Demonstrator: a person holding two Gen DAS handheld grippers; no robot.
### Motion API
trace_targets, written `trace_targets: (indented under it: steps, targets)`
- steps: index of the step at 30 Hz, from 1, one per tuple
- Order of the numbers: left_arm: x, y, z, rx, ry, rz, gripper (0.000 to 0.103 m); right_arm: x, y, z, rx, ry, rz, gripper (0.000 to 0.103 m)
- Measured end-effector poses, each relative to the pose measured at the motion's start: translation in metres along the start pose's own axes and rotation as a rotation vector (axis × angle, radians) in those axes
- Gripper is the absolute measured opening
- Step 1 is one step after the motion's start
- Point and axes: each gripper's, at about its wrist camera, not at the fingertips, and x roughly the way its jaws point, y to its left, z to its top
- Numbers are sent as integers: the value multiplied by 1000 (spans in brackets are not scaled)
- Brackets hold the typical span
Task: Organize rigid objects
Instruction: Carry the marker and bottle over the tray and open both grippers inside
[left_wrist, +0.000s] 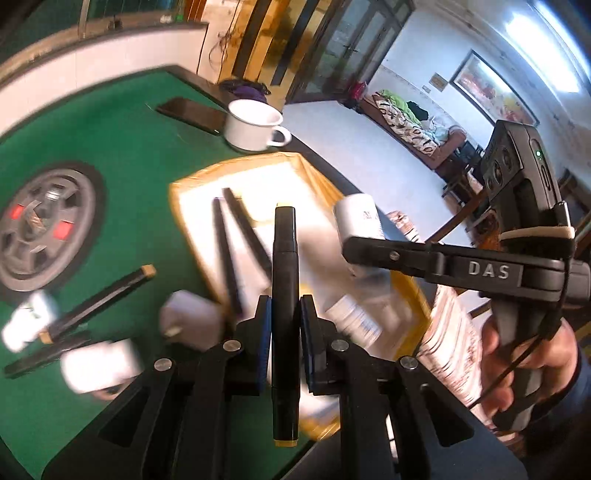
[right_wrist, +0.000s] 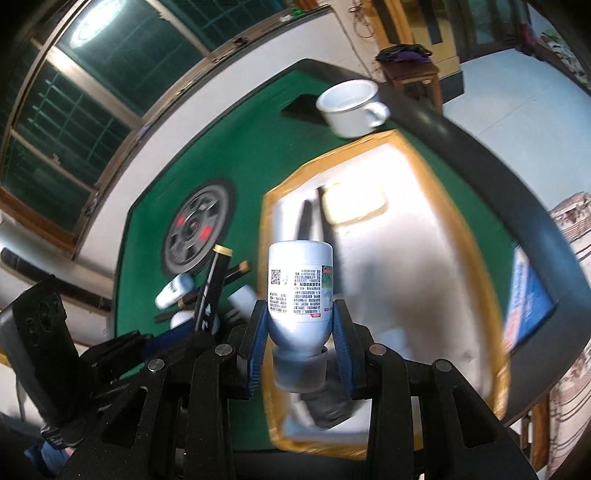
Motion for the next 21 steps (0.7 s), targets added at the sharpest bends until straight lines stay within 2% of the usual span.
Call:
trace_targets:
  steps: [5,10,16,21]
  targets:
    - [37,-11,23,-117,45,-51,12,2,-24,43,-23,-6,-62,30]
    - [68,-21,34,-176,74,-25,12,27,-31,79,-81,33,-97,30]
    - [86,-20,33,-230,95,23,12,60,-33,96,-136,94,-159,30]
    - [94,-18,29,-272,99,31,12,81,-38,103,-149,129,-183,30]
